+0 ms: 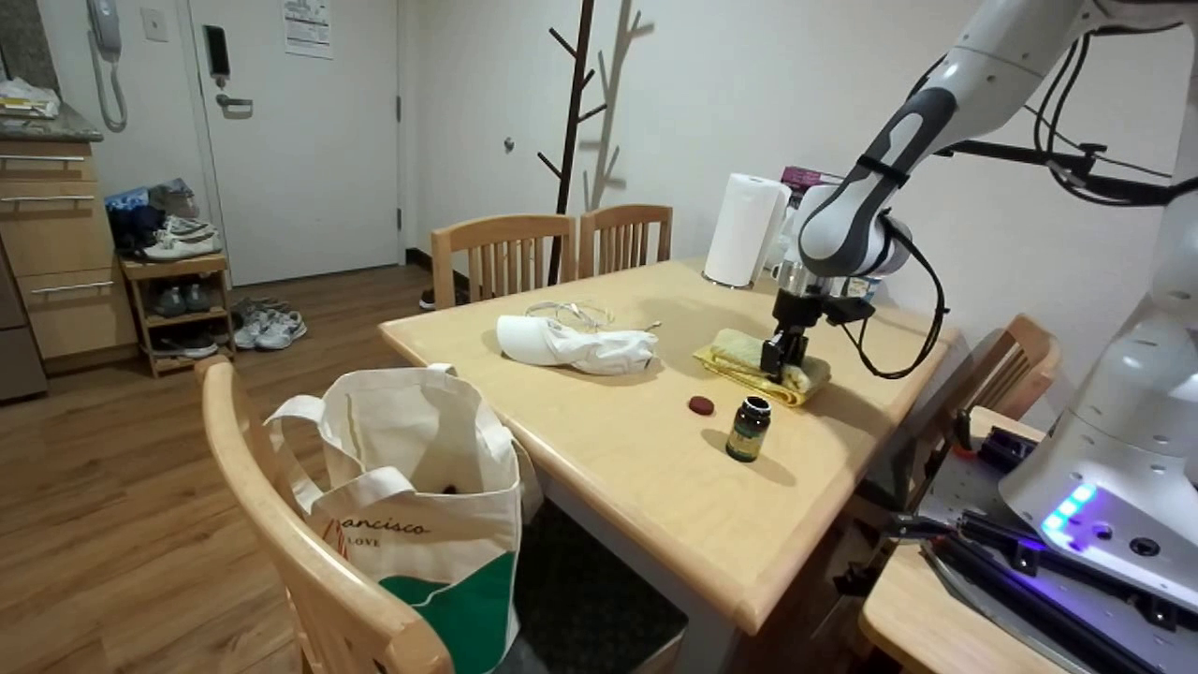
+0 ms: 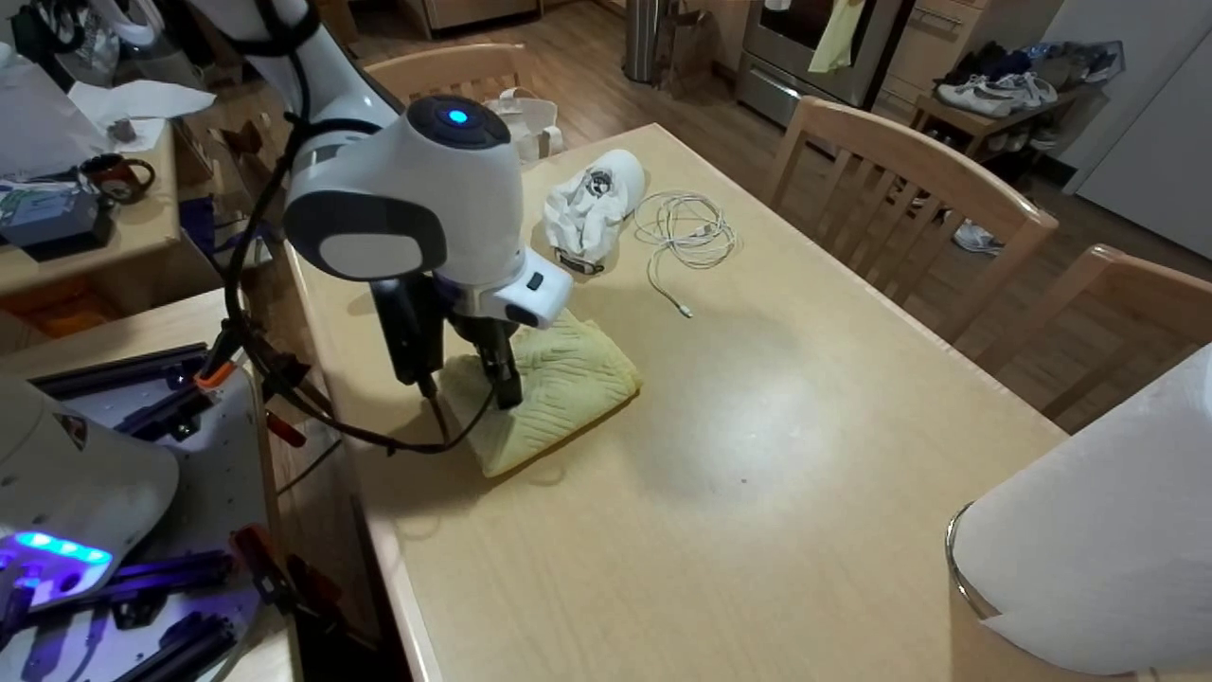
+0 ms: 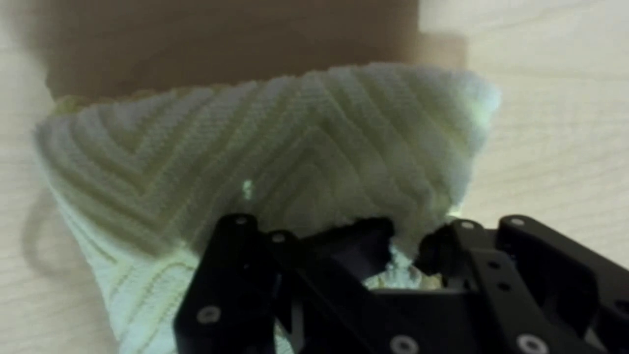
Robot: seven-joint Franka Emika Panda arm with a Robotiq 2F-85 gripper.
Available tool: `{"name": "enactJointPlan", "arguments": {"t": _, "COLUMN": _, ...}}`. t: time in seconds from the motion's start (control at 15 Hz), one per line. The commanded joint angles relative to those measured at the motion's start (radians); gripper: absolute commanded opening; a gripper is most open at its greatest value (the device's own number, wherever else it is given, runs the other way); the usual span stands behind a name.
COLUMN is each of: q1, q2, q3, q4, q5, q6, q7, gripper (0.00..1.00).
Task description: Use the yellow towel to wipe the table
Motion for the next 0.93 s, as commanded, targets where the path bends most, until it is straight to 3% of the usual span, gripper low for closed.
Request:
{"name": "enactJointPlan", "arguments": {"t": 0.0, "q1": -0.034, "q2": 0.066, "q3": -0.056, "q4": 0.080, "q5": -0.014, "q6": 0.048, "q7": -0.026, "gripper": 0.03}}
{"name": "enactJointPlan", "arguments": {"t": 0.53, "q1": -0.105, "q2": 0.112, "q3": -0.203, "q4": 0.181, "q5": -0.045, "q6": 0.082, "q7": 0.016, "gripper": 0.02}}
{"name": "enactJointPlan", "arguments": {"t": 0.87, "q1": -0.154, "q2": 0.123, "q3": -0.134, "q4": 0.207, "q5": -0.004, "q6": 0.060, "q7": -0.007, "gripper": 0.02}}
